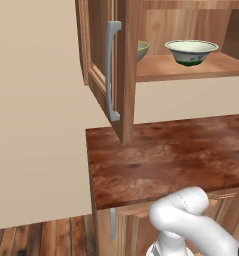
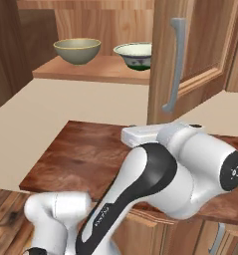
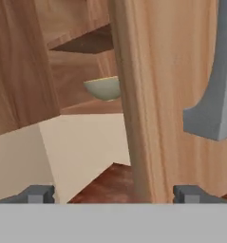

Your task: Open the cabinet. Pick the bowls from the counter and place them in the cabinet. Then close the cabinet.

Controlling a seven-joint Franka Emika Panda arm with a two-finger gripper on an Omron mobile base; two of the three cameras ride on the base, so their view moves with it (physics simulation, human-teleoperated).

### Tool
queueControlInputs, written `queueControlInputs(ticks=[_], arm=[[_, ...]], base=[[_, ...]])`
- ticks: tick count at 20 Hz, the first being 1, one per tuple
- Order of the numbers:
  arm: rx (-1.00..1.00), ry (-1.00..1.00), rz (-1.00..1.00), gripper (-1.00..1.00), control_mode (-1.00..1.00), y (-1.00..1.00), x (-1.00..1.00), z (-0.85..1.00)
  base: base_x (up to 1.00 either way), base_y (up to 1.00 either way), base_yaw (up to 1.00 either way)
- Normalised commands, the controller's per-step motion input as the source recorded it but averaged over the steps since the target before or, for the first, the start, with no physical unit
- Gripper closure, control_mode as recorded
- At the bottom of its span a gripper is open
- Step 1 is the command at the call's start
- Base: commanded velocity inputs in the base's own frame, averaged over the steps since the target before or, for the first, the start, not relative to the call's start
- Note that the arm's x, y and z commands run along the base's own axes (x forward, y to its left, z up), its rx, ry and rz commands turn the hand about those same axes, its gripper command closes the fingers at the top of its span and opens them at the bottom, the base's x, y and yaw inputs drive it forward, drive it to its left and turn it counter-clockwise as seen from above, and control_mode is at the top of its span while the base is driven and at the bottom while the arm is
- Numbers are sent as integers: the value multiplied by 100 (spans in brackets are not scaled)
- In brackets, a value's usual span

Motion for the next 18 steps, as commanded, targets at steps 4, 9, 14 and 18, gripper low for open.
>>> queueControlInputs(ticks=[4, 9, 14, 18], arm=[[-10, -19, -9, -100, -100, 46, 9, 0], [-8, -13, -9, -100, -100, 36, 14, 0], [-8, -9, -8, -100, -100, 29, 23, 3], [-5, -1, -7, -100, -100, 11, 35, 15]], base=[[0, 0, 0], [0, 0, 0], [0, 0, 0], [0, 0, 0]])
